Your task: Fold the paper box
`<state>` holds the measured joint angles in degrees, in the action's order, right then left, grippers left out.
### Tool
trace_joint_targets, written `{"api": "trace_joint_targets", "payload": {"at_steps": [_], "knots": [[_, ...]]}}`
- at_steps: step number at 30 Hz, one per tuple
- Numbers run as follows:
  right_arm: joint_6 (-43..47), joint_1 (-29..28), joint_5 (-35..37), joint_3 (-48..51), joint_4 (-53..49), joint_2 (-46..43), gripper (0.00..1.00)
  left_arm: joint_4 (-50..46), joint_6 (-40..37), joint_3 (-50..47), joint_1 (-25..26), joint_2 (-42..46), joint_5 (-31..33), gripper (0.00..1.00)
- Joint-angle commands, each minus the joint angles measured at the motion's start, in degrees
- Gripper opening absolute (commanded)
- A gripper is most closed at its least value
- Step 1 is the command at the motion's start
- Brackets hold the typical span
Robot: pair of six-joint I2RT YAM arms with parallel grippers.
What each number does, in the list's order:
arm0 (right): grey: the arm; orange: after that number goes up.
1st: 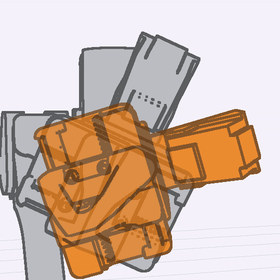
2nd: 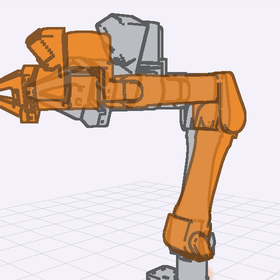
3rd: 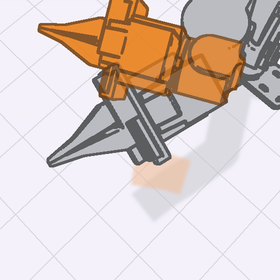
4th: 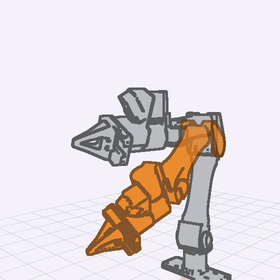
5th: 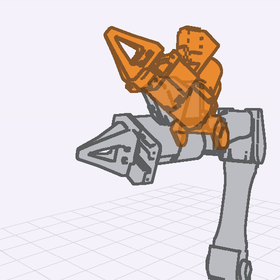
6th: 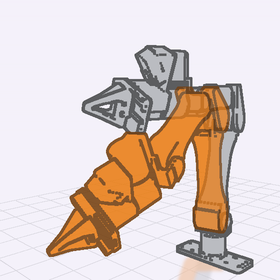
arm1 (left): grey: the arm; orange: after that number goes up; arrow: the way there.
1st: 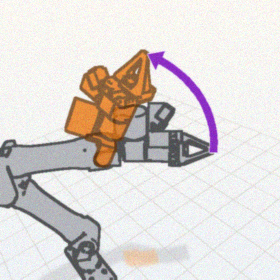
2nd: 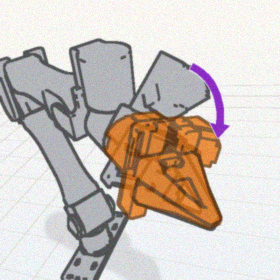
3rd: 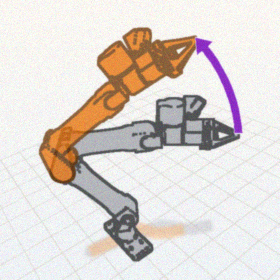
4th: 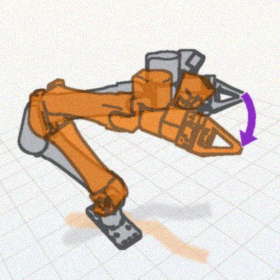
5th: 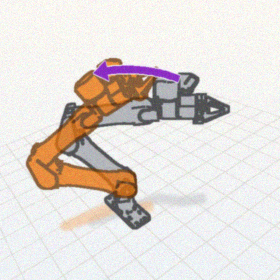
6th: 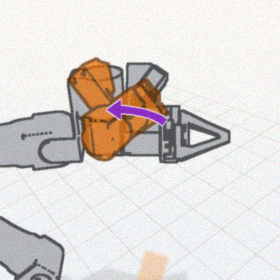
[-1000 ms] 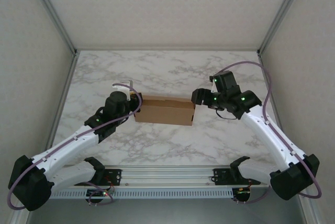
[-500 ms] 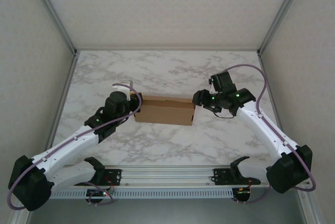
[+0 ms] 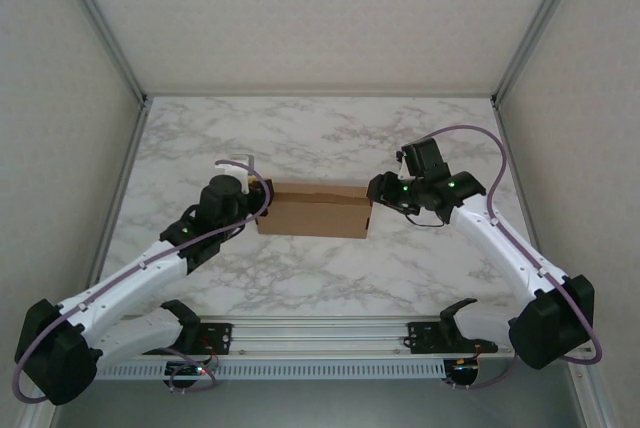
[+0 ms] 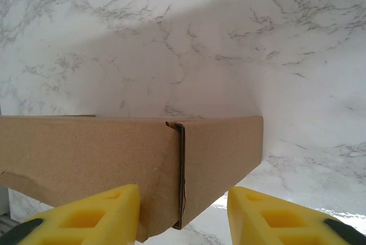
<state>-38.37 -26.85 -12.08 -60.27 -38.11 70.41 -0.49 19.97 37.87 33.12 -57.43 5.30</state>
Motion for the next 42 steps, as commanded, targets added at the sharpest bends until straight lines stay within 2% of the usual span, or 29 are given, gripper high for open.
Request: {"api": "trace_joint_targets", "payload": {"at_steps": [1,8,13,18,22,28,42], "knots": [[-0.11,0.22,1.21,2.35,-2.16,1.41,0.42,-4.60,-0.01,2.00,-0.43,1.89,0.07,0.37],[-0.11,0.22,1.48,2.96,-2.15,1.18,0.40,-8.96,-0.59,7.40,-0.73,3.36,-2.80,0.51],[0.01,0.23,1.46,3.56,-2.05,0.54,0.40,-10.90,0.75,7.14,-4.79,5.60,-6.02,0.53],[-0.04,0.22,1.29,4.33,-1.55,-0.01,0.40,-7.63,5.62,1.85,-10.95,6.28,-14.91,0.54],[0.12,0.22,0.93,4.81,-1.01,-0.44,0.41,-4.17,8.54,-1.45,-11.84,5.93,-18.68,0.55],[0.47,0.22,1.10,5.32,-1.00,-0.97,0.41,-3.47,9.66,-3.68,-12.11,5.86,-18.03,0.54],[0.94,0.22,3.72,7.81,-1.49,1.26,0.38,2.22,20.24,-15.55,-12.29,10.15,-14.91,0.43]]}}
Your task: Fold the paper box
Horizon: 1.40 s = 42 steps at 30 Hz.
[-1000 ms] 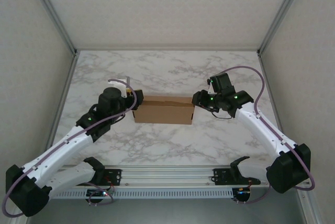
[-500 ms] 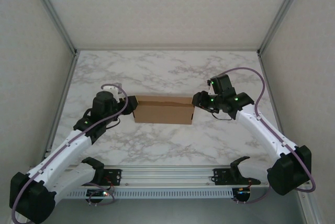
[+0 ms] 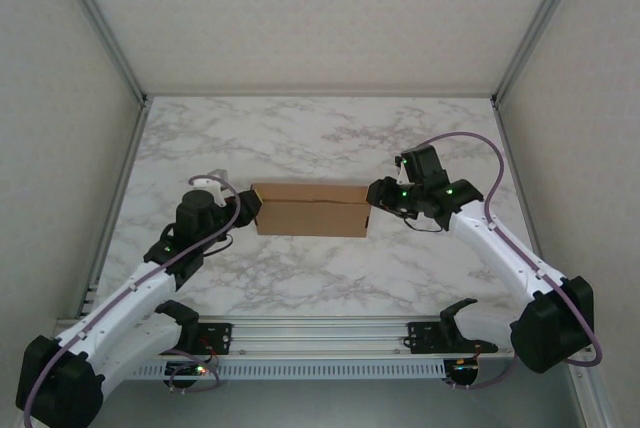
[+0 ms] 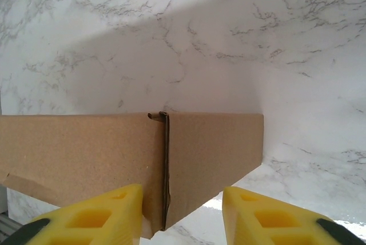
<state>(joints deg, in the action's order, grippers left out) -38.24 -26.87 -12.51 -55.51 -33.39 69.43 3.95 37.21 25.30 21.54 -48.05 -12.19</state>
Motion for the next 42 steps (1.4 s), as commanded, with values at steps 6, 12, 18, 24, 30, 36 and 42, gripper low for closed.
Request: {"api": "trace_joint_targets", "payload": {"at_steps": [6,12,18,24,30,36,42], "knots": [[-1.26,0.23,5.75,5.59,-5.75,3.49,0.33,1.14,7.30,-6.98,-0.71,-0.57,1.73,0.39],[-1.74,0.24,5.05,5.75,-5.56,3.96,0.32,2.86,9.89,-8.42,-0.82,-2.01,0.30,0.36],[1.33,0.24,4.55,-0.48,-8.52,2.48,0.36,-4.40,4.69,-0.63,-0.93,1.01,3.04,0.43],[2.84,0.31,2.94,-4.64,-9.59,1.02,0.43,-8.54,0.32,5.58,-1.09,1.10,1.99,0.54],[5.03,0.25,2.31,-5.97,-9.25,0.59,0.42,-9.02,-2.76,7.76,-2.03,0.67,2.51,0.55],[5.01,0.29,0.84,-6.19,-7.92,0.57,0.40,-3.76,-3.02,6.68,-2.29,-4.58,-0.56,0.51],[4.38,0.28,0.11,-4.62,-6.20,1.63,0.38,-0.15,-0.82,4.39,-2.29,-7.83,-2.85,0.46]]}}
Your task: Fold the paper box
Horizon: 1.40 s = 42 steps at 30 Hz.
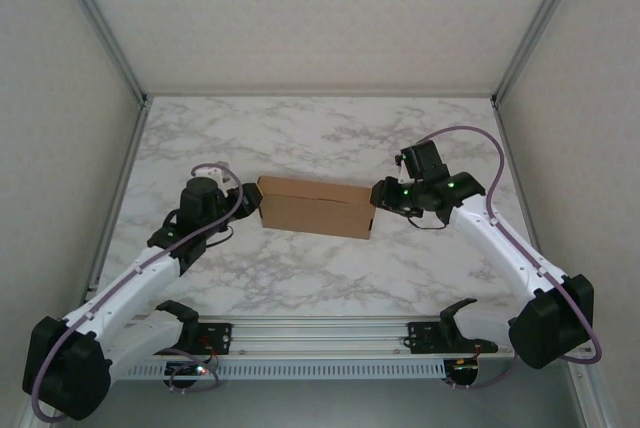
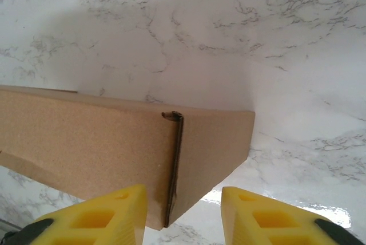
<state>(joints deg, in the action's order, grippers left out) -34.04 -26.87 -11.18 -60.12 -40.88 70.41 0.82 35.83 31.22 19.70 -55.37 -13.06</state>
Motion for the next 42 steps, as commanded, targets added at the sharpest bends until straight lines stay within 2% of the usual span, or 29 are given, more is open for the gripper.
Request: {"api": "trace_joint_targets", "payload": {"at_steps": [1,6,12,19,25,29,35,42], "knots": [[0.13,0.22,-0.93,0.53,1.71,0.95,0.37,3.56,1.12,-2.53,-0.46,-0.52,-1.90,0.45],[-0.65,0.16,0.54,2.80,1.94,3.56,0.30,5.38,3.16,-5.91,-0.46,-0.96,-1.96,0.38],[-1.27,0.07,1.11,7.38,2.91,4.77,0.23,5.99,4.23,-7.99,-0.46,-3.43,-3.64,0.35],[-1.20,-0.35,0.69,9.67,3.81,5.17,0.21,5.74,4.86,-9.63,-0.24,-3.95,-4.60,0.32],[1.58,-2.83,1.39,8.95,6.17,-0.77,0.19,0.43,3.01,-5.94,-0.27,1.45,-3.35,0.30],[4.58,-7.30,8.11,11.32,7.29,-6.38,0.18,-0.93,5.38,-8.16,1.54,6.77,-3.06,0.27],[0.39,-9.58,10.90,19.85,9.75,-14.80,0.14,-5.86,10.86,-12.52,6.38,15.38,0.57,0.23],[-2.03,-14.44,12.85,22.27,8.32,-18.20,0.17,-10.06,15.86,-16.99,7.71,21.87,3.68,0.14]]}}
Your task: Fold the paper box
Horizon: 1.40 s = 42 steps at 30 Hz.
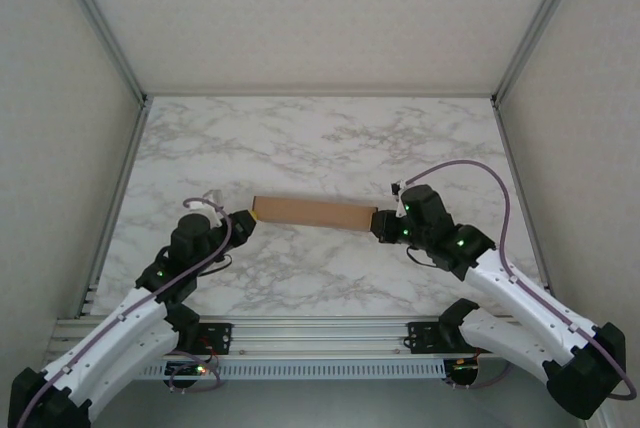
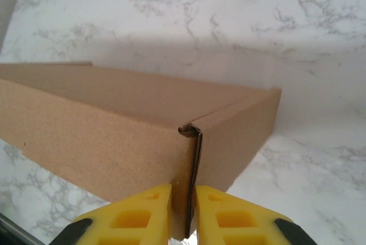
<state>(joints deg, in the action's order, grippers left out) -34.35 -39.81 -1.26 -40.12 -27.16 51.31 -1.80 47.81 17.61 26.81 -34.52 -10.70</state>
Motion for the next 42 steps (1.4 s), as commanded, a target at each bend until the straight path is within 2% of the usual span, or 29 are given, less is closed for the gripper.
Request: {"api": "trace_joint_targets", "payload": {"at_steps": [1,4,9,12,15,16,20,27,31,36,42], "knots": [[-2.27,-1.88,3.19,2.77,-5.39,0.60,0.17,-6.88,5.00,-4.44,0.70,1.53,0.81,0.14],[-3.33,-2.54,3.19,3.94,-5.17,-0.08,0.17,-6.15,5.94,-6.30,1.09,1.59,0.33,0.14],[-3.81,-2.50,4.85,2.92,-6.15,1.92,0.22,-6.81,4.77,-5.21,1.23,1.37,1.08,0.26],[-3.37,-2.15,5.68,-0.41,-8.49,5.14,0.32,-8.45,0.92,-0.98,1.11,-0.88,2.67,0.37],[-2.79,-0.71,4.99,-3.71,-9.56,9.70,0.36,-7.85,-3.90,3.33,0.80,-6.36,3.89,0.51],[-2.84,0.19,3.98,-4.28,-8.98,11.21,0.41,-6.53,-5.01,4.18,0.43,-8.75,3.77,0.55],[-3.20,3.31,-1.24,-6.84,-6.16,17.81,0.49,2.06,-5.40,4.64,-1.89,-17.80,1.10,0.60],[-4.38,7.36,-6.92,-7.52,-0.18,28.07,0.53,12.53,-6.46,4.50,-2.20,-27.95,0.80,0.60],[-4.41,8.65,-9.64,-7.48,4.12,33.16,0.47,14.89,-6.94,4.16,-2.20,-30.72,0.21,0.57],[-3.43,10.16,-8.69,-10.79,4.67,38.78,0.37,19.51,-4.32,5.42,-2.20,-37.50,-1.73,0.52],[-1.34,13.75,-9.09,-16.97,3.53,45.82,0.36,20.88,-5.94,13.04,-2.81,-48.07,-0.56,0.49]]}}
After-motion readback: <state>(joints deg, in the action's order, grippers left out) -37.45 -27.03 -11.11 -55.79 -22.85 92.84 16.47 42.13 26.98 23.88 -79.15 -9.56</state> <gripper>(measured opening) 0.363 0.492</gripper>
